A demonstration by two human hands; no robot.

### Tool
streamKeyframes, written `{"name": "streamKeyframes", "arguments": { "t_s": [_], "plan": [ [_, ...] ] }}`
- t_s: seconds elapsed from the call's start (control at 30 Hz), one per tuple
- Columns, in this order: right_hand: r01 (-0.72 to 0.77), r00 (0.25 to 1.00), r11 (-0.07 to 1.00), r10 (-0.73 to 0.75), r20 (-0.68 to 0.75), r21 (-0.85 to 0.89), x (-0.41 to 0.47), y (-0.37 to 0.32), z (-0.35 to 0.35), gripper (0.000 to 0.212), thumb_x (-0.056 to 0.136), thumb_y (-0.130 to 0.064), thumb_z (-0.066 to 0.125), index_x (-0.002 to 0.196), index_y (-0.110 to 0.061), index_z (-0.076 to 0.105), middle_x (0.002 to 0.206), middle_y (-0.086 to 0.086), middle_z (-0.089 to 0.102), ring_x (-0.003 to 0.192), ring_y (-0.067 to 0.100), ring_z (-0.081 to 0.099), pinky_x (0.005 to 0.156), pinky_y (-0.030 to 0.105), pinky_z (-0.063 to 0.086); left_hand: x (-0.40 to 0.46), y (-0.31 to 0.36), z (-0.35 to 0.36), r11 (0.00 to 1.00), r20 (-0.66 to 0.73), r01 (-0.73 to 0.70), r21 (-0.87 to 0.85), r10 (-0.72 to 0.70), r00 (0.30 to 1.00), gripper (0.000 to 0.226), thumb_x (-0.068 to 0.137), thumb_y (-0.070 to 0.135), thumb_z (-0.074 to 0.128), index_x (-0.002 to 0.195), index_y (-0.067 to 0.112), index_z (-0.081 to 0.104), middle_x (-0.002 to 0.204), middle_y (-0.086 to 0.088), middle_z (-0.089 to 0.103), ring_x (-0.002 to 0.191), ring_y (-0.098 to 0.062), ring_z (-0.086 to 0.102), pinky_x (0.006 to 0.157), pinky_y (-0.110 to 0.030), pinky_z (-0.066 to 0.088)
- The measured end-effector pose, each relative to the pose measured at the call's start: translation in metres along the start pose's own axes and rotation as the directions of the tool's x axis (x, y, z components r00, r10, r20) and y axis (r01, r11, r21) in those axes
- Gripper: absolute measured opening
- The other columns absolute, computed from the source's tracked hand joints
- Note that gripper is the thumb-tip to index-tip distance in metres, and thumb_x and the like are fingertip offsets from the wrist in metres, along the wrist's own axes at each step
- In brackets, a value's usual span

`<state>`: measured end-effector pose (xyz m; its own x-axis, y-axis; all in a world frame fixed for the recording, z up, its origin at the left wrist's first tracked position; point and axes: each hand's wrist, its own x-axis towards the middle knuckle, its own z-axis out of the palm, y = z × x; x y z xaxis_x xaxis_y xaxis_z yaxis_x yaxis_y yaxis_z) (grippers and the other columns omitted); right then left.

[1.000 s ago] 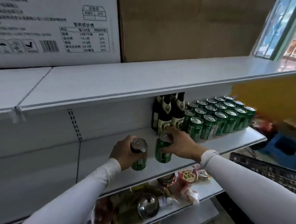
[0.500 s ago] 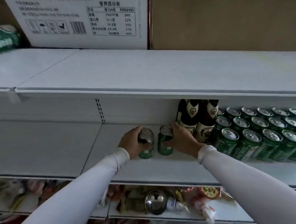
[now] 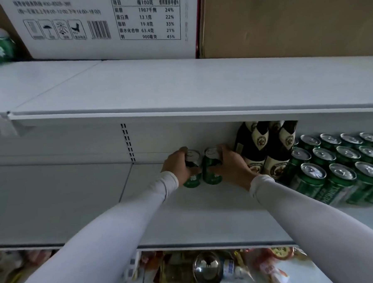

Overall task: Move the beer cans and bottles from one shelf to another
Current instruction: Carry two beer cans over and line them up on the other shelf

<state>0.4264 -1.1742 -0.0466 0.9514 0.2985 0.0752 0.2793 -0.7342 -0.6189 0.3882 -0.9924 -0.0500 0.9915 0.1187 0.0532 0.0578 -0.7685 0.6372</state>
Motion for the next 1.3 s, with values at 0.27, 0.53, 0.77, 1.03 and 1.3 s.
{"name": "streamKeyframes", "arguments": {
  "t_s": [0.27, 0.53, 0.77, 1.03, 1.3],
  "plan": [
    [0.024, 0.999, 0.988, -0.019, -0.033, 0.15, 0.032, 0.005, 0.013, 0.068, 0.075, -0.017, 0.084, 0.13, -0.007, 0.046, 0.128, 0.01, 0.057, 0.117, 0.022, 0.055, 0.096, 0.032, 0.047, 0.034, -0.012, -0.006, 1.0, -0.012, -0.013, 0.001, 0.013, 1.0, 0.086, 0.072, 0.04, 0.079, 0.14, 0.01, 0.035, 0.136, -0.014, 0.053, 0.123, -0.032, 0.051, 0.099, -0.033, 0.041],
    [0.069, 0.996, 0.993, -0.063, -0.069, 0.091, 0.053, 0.013, 0.019, 0.077, 0.072, -0.029, 0.086, 0.133, -0.009, 0.045, 0.135, 0.013, 0.054, 0.124, 0.029, 0.053, 0.1, 0.041, 0.047, 0.056, -0.015, -0.003, 0.999, -0.066, -0.009, -0.035, 0.007, 0.998, 0.078, 0.069, 0.035, 0.082, 0.133, 0.01, 0.044, 0.131, -0.015, 0.049, 0.119, -0.034, 0.05, 0.099, -0.036, 0.043],
    [0.068, 0.992, 0.996, -0.061, -0.108, 0.058, 0.059, 0.019, 0.025, 0.079, 0.072, -0.026, 0.086, 0.137, -0.008, 0.044, 0.137, 0.017, 0.049, 0.126, 0.032, 0.049, 0.101, 0.037, 0.044, 0.057, -0.017, 0.0, 0.999, -0.094, -0.004, -0.041, 0.0, 0.996, 0.078, 0.069, 0.035, 0.083, 0.132, 0.011, 0.044, 0.134, -0.014, 0.047, 0.122, -0.033, 0.048, 0.101, -0.037, 0.04],
    [-0.019, 0.996, 0.999, 0.023, -0.084, 0.042, 0.061, 0.014, 0.021, 0.085, 0.067, -0.031, 0.089, 0.136, -0.007, 0.045, 0.134, 0.017, 0.052, 0.125, 0.031, 0.05, 0.102, 0.042, 0.045, 0.053, -0.013, -0.006, 0.997, -0.047, 0.028, -0.067, -0.031, 0.998, 0.08, 0.061, 0.042, 0.083, 0.129, 0.014, 0.05, 0.13, -0.01, 0.053, 0.118, -0.03, 0.053, 0.099, -0.042, 0.045],
    [-0.073, 0.997, 0.996, 0.075, -0.032, 0.05, 0.037, -0.001, 0.011, 0.082, 0.072, -0.019, 0.087, 0.14, -0.007, 0.042, 0.138, 0.008, 0.051, 0.125, 0.018, 0.047, 0.104, 0.027, 0.038, 0.045, -0.014, -0.019, 0.999, 0.027, 0.01, -0.035, -0.009, 1.0, 0.092, 0.052, 0.051, 0.083, 0.127, 0.01, 0.047, 0.127, -0.013, 0.054, 0.114, -0.031, 0.055, 0.099, -0.039, 0.046]
  ]
}}
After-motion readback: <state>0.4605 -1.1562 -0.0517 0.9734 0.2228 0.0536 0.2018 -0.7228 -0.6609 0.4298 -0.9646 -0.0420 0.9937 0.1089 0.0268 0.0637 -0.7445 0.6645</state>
